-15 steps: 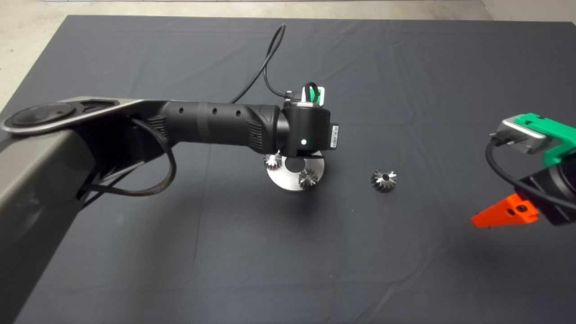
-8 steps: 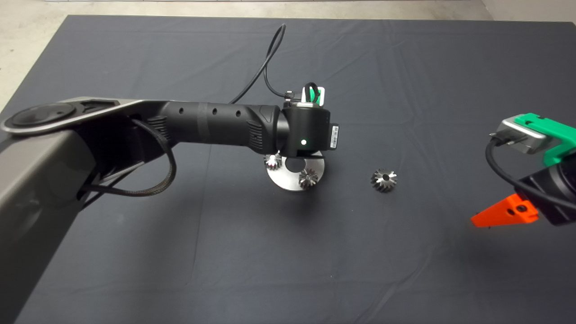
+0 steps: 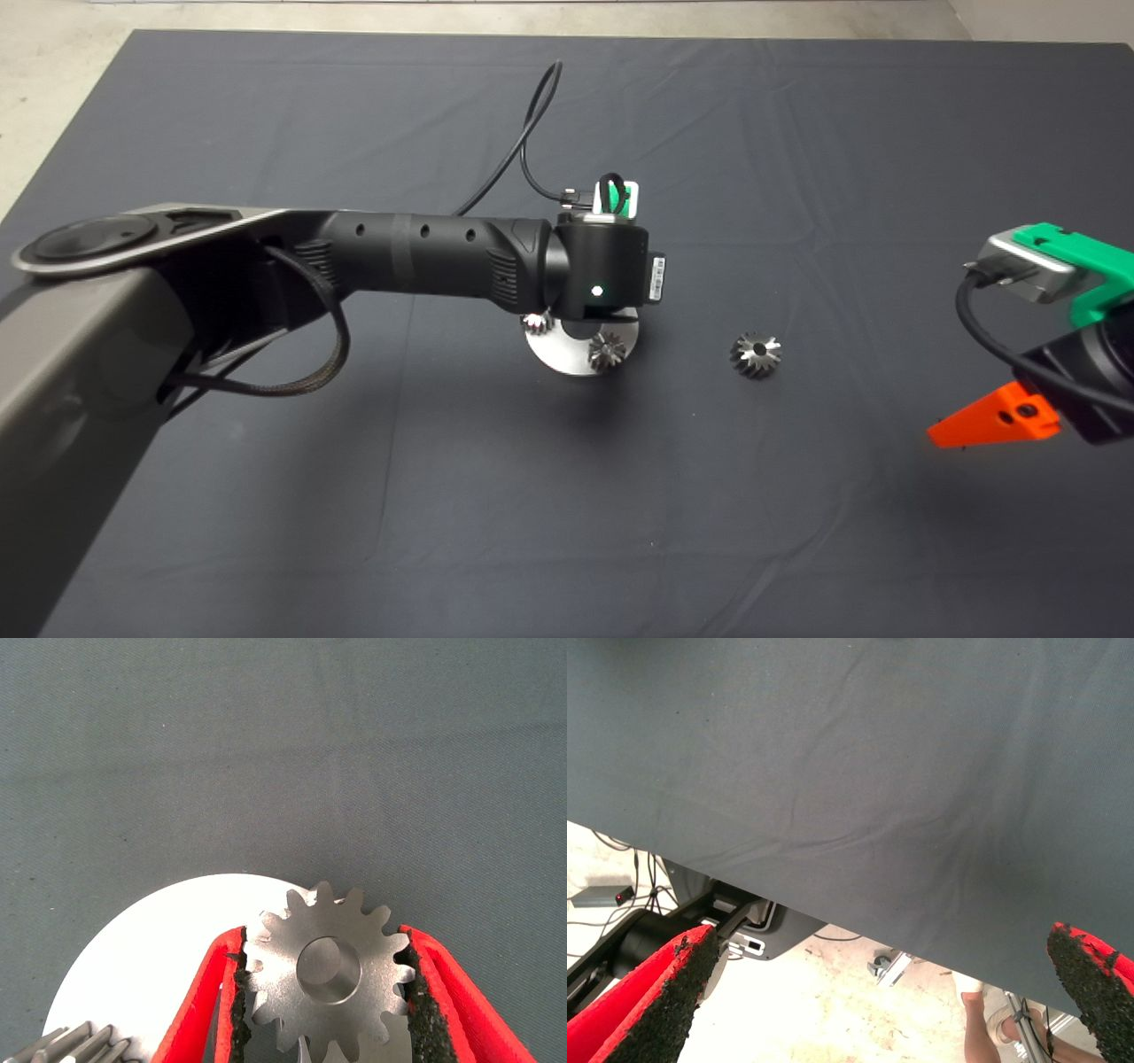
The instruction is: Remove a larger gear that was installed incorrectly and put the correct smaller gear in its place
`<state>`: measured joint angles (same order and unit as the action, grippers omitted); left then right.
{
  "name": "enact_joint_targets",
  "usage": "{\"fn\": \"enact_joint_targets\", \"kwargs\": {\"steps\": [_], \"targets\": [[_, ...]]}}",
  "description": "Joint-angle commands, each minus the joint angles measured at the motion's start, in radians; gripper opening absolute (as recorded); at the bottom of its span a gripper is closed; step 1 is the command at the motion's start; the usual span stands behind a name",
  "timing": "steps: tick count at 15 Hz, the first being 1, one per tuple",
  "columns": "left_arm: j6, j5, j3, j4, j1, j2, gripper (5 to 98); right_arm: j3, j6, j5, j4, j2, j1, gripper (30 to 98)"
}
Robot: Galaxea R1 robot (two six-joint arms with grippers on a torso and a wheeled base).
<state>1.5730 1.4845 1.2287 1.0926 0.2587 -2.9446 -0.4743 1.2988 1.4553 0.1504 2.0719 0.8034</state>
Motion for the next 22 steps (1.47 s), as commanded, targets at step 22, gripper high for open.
{"fn": "enact_joint_targets", "kwargs": {"steps": [22], "targets": [[-0.021, -0.026, 0.015, 0.064, -0.009, -0.003, 35.2, 0.005, 0.008, -0.003, 0.034, -0.002, 0.019, 97.7]]}}
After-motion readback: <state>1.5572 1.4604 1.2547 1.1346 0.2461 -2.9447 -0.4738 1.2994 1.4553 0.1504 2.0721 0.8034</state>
